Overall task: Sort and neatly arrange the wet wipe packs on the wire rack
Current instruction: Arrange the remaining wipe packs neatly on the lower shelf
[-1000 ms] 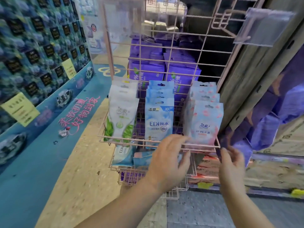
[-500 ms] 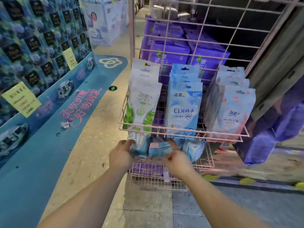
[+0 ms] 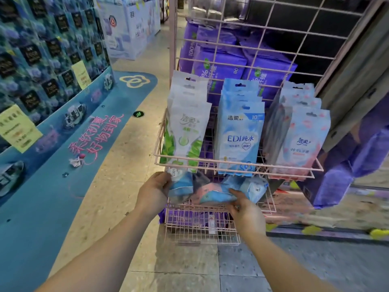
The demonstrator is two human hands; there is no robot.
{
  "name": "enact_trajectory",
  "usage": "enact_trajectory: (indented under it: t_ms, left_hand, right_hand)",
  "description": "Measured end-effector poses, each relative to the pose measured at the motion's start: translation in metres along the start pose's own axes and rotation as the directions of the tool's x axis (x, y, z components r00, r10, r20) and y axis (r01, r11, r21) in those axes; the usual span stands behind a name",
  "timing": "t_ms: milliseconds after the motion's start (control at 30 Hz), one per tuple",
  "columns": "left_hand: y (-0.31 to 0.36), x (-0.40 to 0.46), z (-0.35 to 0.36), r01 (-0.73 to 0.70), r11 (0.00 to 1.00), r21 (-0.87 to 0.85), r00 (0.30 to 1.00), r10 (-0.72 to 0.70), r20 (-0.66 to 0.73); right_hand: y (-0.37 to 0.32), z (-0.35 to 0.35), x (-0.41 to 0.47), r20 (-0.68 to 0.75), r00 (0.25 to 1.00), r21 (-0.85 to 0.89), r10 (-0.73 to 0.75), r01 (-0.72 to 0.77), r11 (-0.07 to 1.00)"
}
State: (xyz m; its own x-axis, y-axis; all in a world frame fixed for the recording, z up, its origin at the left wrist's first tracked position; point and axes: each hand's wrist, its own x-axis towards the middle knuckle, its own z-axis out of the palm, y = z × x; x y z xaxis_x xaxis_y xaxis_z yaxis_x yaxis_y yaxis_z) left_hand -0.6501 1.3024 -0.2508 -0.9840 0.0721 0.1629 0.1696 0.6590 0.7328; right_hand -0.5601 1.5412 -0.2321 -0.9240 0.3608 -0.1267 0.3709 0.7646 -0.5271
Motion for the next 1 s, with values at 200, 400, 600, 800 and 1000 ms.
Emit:
enact_trajectory:
  t_ms: [200, 400, 600, 800, 1000]
  left_hand:
    - [0.031, -0.011, -0.004, 0.249, 0.865, -0.436, 0.968, -0.238, 0.08]
    - [0.063, 0.0, 0.013, 0.296, 0.761, -0.577, 0.955, -0.257, 0.15]
    - [0.078, 0.001, 0.031, 0.418, 0.785, -0.458, 0.866, -0.192, 0.462]
    - [0.031, -0.009, 0.024, 0.277, 0.926, -0.255, 0.913, -0.171, 0.371]
    - [-0.002, -0.005, 0.022, -0.03, 0.936, 0.352, 1.0, 0.026, 0.016]
  right_hand:
    - [0.0, -0.003, -0.002, 0.006, 0.999, 0.072, -0.048, 0.048, 0.996]
    - [0.007, 0.006, -0.016, -0.07, 0.996, 0.085, -0.052, 0.058, 0.995]
    - [-0.014, 0.007, -0.018, -0.191, 0.93, -0.171, -0.314, 0.284, 0.944]
    - [-0.023, 0.001, 0.003, 0.211, 0.948, -0.368, -0.238, 0.302, 0.879]
    - [-0.017, 0.011, 0.006, 0.122, 0.962, -0.337, -0.243, 0.27, 0.902]
